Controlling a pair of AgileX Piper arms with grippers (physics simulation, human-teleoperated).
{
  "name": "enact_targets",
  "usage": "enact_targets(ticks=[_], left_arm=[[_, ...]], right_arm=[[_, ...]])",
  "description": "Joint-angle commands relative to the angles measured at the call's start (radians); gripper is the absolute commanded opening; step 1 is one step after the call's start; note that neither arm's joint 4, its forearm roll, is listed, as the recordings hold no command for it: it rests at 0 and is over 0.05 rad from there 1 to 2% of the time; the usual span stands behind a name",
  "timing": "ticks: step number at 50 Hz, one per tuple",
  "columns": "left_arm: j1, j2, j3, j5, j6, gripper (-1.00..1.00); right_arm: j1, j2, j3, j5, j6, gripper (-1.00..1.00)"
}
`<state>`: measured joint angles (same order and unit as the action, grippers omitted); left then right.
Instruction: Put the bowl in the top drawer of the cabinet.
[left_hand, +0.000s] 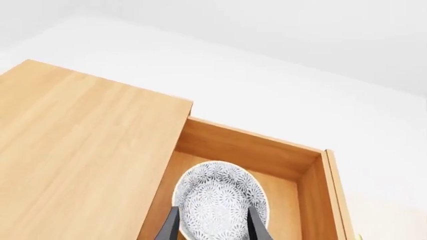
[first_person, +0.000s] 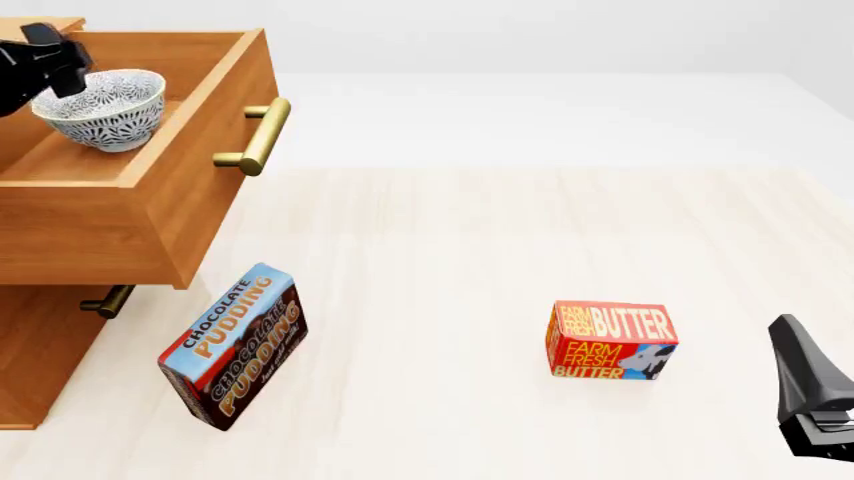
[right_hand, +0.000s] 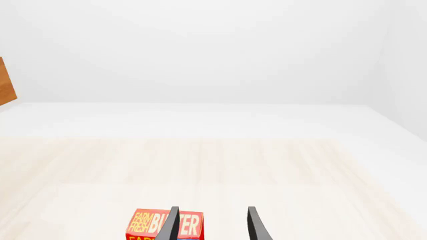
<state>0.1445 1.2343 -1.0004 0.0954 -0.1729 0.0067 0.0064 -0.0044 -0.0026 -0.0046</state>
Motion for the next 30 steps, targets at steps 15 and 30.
enact_targets(ticks=[15, 30], left_arm=[[-0.040, -0.139, 0.029, 0.061, 0.057, 1.00], [-0.057, -0.230, 0.074, 0.100, 0.066, 1.00]], right_arm=[[0.000, 0.000, 0.000, 0.000, 0.000, 1.00], [0.000, 0.000, 0.000, 0.000, 0.000, 1.00]])
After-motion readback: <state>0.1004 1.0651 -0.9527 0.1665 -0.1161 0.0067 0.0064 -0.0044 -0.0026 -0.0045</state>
